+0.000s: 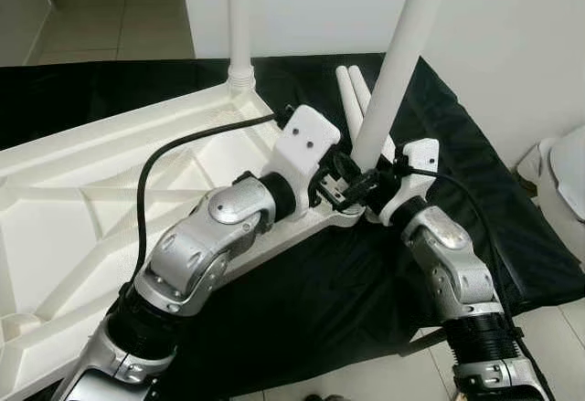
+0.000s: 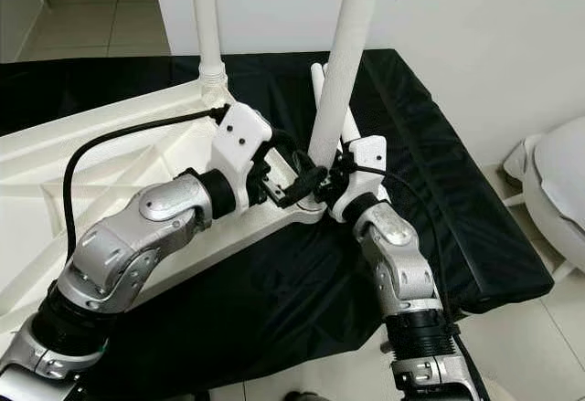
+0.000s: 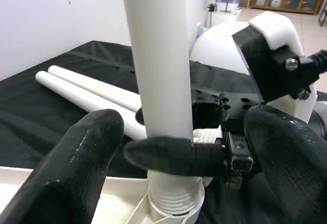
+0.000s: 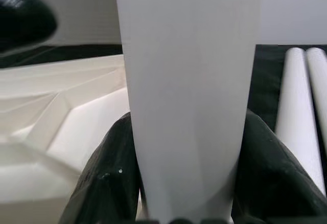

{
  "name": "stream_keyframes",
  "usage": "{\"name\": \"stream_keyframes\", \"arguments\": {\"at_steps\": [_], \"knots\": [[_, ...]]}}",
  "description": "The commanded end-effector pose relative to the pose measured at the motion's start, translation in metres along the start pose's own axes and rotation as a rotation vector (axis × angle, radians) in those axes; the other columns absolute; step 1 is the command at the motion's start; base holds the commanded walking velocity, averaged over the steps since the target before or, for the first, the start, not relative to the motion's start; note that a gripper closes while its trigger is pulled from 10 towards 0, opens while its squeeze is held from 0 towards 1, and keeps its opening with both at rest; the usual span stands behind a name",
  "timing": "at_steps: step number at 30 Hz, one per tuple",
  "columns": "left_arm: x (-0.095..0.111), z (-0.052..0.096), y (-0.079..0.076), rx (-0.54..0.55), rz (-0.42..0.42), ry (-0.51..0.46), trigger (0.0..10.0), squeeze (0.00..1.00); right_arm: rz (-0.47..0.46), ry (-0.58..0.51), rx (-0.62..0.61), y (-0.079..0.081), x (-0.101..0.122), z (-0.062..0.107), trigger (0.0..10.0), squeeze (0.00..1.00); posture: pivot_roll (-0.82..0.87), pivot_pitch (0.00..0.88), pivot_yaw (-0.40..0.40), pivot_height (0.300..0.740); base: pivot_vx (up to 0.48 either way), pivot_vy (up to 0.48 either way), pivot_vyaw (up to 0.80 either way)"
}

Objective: Building children table

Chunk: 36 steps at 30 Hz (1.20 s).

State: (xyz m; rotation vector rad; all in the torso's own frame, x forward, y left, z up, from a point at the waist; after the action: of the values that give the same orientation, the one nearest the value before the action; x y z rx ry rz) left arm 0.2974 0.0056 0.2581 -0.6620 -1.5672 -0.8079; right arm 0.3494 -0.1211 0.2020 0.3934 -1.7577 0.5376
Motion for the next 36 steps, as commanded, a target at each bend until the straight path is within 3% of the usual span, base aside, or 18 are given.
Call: {"name": "stream_keyframes", "arguments": {"at_steps": [1,2,14,17,26,34,35,36], "knots": [[0.008,-0.001,-0.006,-0.102,-0.008,-0.029,10.0,0.30,0.006,-0.007,0.067,0.005,0.002,-0.003,10.0,0.00,0.01,0.118,-0.054,0.740,0.000,0.000,0.00],[0.012,-0.002,-0.003,-0.095,-0.010,-0.040,10.0,0.00,0.043,-0.014,0.128,0.009,0.005,-0.002,10.0,0.00,0.01,0.114,-0.053,0.740,0.000,0.000,0.00],[0.025,-0.002,0.007,-0.090,0.010,-0.085,10.0,0.00,0.120,0.028,0.305,0.021,-0.001,0.004,10.0,0.00,0.01,0.098,-0.047,0.740,0.000,0.000,0.00],[0.036,-0.003,0.012,-0.103,0.058,-0.120,10.0,0.00,0.139,0.039,0.353,0.024,-0.003,0.006,10.0,0.00,0.00,0.085,-0.041,0.740,0.000,0.000,0.00],[0.056,-0.002,0.017,-0.133,0.136,-0.191,10.0,0.00,0.168,0.051,0.377,0.026,-0.007,0.007,10.0,0.00,0.00,0.067,-0.030,0.740,0.000,0.000,0.00],[0.061,0.000,0.016,-0.148,0.183,-0.216,10.0,0.00,0.172,0.052,0.383,0.027,-0.009,0.007,10.0,0.00,0.00,0.058,-0.028,0.740,0.000,0.000,0.00],[0.062,-0.001,0.016,-0.149,0.197,-0.223,0.0,0.00,0.175,0.052,0.384,0.027,-0.008,0.007,10.0,0.00,0.00,0.055,-0.027,0.740,0.000,0.000,0.00],[0.062,-0.001,0.016,-0.151,0.205,-0.227,0.0,0.00,0.177,0.052,0.385,0.027,-0.008,0.007,10.0,0.00,0.00,0.054,-0.027,0.740,0.000,0.000,0.00]]}}
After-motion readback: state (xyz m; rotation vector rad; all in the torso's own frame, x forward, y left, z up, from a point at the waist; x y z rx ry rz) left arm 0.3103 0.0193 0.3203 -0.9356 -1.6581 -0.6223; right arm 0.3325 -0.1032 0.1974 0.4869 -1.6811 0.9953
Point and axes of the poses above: a point about 5 cm out from each wrist's last joint towards the gripper, its own z axis pointing back from the gripper into the wrist, its own x axis along the axis of the wrist's last joint, y = z × x, the point moved 3 cm from there along -z, pointing out of the wrist towards the gripper, and after that the axes turned 4 degrees about z, right-handed, at the moved point
